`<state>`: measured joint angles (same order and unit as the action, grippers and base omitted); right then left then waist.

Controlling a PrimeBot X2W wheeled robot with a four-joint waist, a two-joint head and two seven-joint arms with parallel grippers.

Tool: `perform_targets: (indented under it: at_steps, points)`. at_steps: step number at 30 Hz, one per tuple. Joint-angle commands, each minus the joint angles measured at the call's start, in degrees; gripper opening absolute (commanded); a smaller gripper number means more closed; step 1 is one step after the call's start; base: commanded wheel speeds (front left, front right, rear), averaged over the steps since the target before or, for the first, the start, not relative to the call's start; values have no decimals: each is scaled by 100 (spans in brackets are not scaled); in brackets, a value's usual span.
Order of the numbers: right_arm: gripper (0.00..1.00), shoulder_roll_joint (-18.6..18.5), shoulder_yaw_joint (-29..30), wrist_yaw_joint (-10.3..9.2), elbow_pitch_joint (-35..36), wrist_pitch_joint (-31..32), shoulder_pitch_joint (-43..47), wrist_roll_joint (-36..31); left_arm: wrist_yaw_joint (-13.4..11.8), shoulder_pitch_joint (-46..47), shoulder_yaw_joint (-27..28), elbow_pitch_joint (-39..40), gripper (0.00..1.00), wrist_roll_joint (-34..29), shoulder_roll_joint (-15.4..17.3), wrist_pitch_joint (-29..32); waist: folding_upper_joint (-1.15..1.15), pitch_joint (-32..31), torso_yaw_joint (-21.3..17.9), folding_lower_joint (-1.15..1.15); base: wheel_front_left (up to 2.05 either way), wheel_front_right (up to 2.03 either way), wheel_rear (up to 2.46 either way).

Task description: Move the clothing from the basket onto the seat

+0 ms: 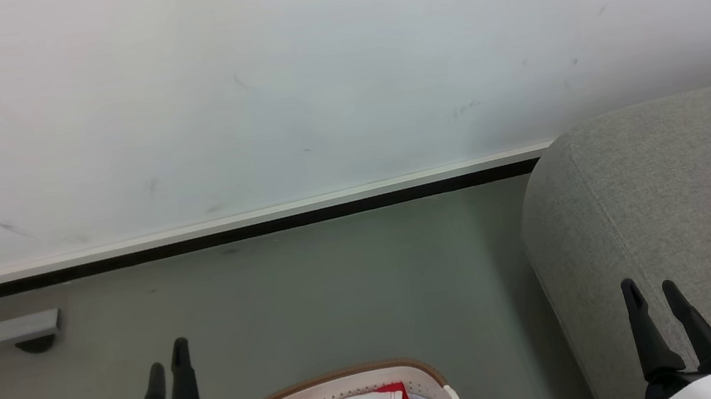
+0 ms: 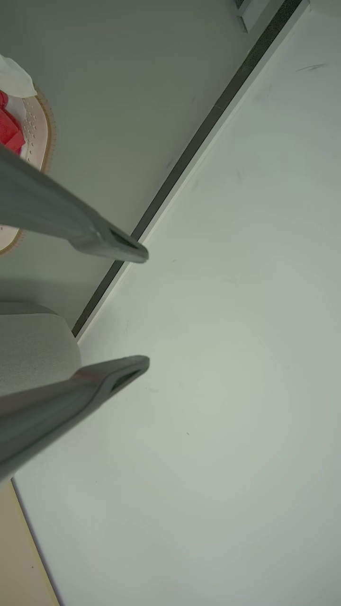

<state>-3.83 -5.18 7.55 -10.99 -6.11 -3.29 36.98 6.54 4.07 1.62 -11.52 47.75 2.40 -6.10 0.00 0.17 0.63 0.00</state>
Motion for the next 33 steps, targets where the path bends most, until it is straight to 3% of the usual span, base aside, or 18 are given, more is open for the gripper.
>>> perform_targets:
  at_steps: [1,33]
  points:
    - [100,-59,-29,-5,95,-66,-12,-216,7,3,-1,76,100,-167,49,-68,0,1,5,0,0,0,0]
    - [100,8,-136,-8,182,-528,92,-1925,52,-112,-237,7,100,-2153,61,-523,0,1,12,0,0,0,0]
